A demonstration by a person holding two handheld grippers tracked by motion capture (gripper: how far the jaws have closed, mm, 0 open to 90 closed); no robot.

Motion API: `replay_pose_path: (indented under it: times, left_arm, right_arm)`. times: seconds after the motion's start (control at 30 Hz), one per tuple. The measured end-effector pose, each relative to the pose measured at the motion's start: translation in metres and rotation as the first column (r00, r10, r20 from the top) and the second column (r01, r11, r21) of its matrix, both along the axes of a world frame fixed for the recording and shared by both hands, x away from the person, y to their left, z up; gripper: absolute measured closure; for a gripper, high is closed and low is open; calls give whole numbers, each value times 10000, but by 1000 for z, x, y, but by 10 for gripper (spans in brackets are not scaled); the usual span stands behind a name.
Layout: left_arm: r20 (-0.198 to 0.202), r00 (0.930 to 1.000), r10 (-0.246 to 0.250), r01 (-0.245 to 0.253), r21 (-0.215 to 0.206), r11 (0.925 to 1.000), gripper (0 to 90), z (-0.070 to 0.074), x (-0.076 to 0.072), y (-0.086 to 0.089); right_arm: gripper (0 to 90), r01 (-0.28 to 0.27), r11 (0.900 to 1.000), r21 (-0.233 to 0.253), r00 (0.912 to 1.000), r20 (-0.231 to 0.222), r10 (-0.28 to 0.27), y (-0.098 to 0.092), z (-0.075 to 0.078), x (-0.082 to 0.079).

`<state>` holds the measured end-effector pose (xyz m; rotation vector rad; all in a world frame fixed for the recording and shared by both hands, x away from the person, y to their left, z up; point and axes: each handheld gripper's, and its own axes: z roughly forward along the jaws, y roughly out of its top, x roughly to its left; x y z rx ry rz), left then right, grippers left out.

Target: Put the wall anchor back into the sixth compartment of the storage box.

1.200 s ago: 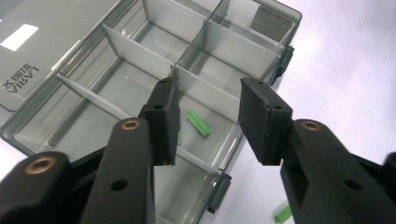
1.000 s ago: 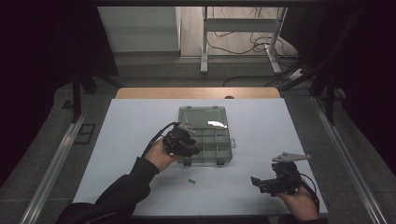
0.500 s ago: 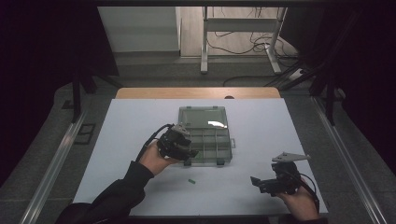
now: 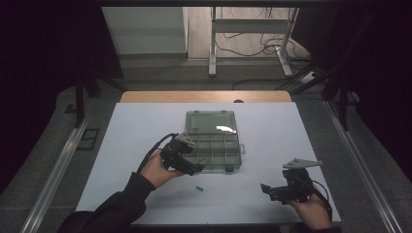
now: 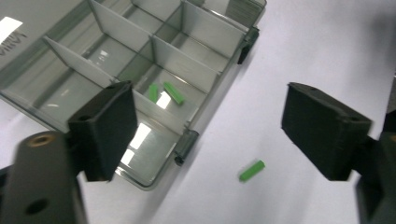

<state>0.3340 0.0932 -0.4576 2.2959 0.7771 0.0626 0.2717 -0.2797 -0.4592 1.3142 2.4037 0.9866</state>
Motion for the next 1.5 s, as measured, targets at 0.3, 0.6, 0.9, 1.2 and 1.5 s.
replay_pose_path:
  times: [0.3,0.6,0.9,1.2,1.5]
  left_arm:
    - [-87,9999,-143,145,160,9998,57,-4,-12,-2]
    - [-273,9985,-474,475,37,9989,32,-7,-22,-5]
    - [-340,9971,-675,683,236,9974,86,-14,-30,-8]
    - [-509,9925,-1115,1155,835,9898,180,-29,-32,-16]
    - [-819,9845,-1554,1631,983,9817,344,-42,-31,-20]
  right_arm:
    - [10,-47,10000,-30,10000,24,47,0,0,0]
    - [10,-89,9999,-50,9999,57,89,0,0,0]
    - [11,-111,9999,-56,9999,45,111,1,0,0]
    - [11,-106,9999,-55,9999,-36,106,1,0,0]
    - [11,-149,9999,-73,9999,-80,148,2,-1,0]
